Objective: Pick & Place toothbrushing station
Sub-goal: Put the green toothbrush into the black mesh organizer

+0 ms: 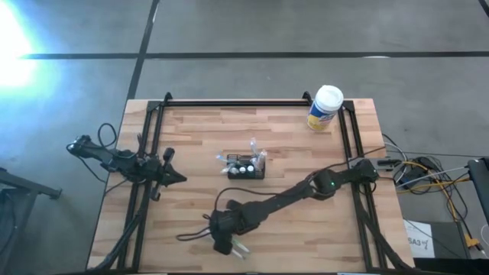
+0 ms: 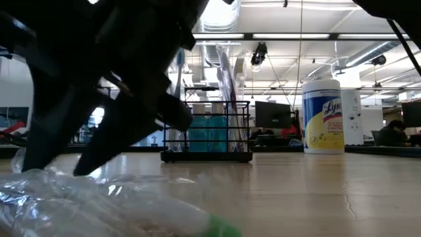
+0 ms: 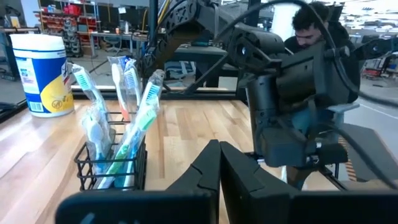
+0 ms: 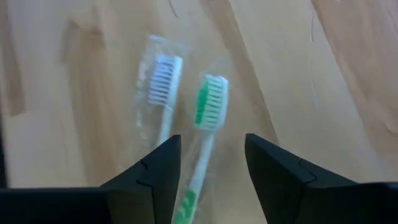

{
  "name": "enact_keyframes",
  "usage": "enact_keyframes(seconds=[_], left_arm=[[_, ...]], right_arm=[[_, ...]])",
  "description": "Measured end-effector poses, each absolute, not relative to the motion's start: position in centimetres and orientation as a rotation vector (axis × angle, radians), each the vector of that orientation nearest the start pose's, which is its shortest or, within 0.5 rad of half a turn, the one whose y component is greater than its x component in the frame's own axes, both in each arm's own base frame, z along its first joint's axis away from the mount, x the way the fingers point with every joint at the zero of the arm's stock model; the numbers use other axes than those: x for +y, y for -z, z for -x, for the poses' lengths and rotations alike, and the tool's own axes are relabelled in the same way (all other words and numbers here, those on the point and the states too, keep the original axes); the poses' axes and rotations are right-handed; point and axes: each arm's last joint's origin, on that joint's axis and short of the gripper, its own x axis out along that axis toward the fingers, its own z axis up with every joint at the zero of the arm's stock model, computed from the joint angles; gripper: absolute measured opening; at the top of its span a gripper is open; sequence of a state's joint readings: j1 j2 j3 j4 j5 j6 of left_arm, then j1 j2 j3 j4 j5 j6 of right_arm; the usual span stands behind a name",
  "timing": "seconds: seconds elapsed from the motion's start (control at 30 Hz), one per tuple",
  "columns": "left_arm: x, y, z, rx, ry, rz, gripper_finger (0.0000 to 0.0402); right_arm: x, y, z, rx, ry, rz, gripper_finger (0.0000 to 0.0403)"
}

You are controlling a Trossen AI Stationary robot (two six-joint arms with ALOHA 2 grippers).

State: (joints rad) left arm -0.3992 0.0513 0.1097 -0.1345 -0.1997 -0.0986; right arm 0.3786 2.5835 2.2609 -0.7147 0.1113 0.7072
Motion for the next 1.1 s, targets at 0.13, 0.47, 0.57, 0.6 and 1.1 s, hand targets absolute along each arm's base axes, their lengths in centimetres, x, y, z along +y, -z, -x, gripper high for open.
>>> enact_keyframes(seconds=[0.13, 0.47, 0.57, 0.6, 1.1], left_arm=[[-3.1, -18.4, -8.8, 0.082, 0.195, 0.072, 0.001], [-3.1, -18.5, -8.8, 0.073, 0.194, 0.056, 0.0014], [-3.1, -18.5, -8.8, 0.071, 0.194, 0.056, 0.0009], [-3.1, -18.5, -8.8, 0.071, 0.194, 0.054, 0.0008], [-3.1, -19.1, -8.8, 0.016, 0.196, 0.08, 0.0032]], right_arm=[[19.8, -13.1, -50.5, 1.031, 0.14, -0.379, 0.016], [19.6, -12.8, -50.4, 0.996, 0.185, -0.307, 0.0053], [19.4, -13.5, -50.8, 0.965, 0.179, -0.258, 0.0019], [19.4, -14.0, -50.9, 0.953, 0.175, -0.246, 0.0018], [19.1, -31.7, -48.4, 0.47, 0.109, 0.144, 0.0013]])
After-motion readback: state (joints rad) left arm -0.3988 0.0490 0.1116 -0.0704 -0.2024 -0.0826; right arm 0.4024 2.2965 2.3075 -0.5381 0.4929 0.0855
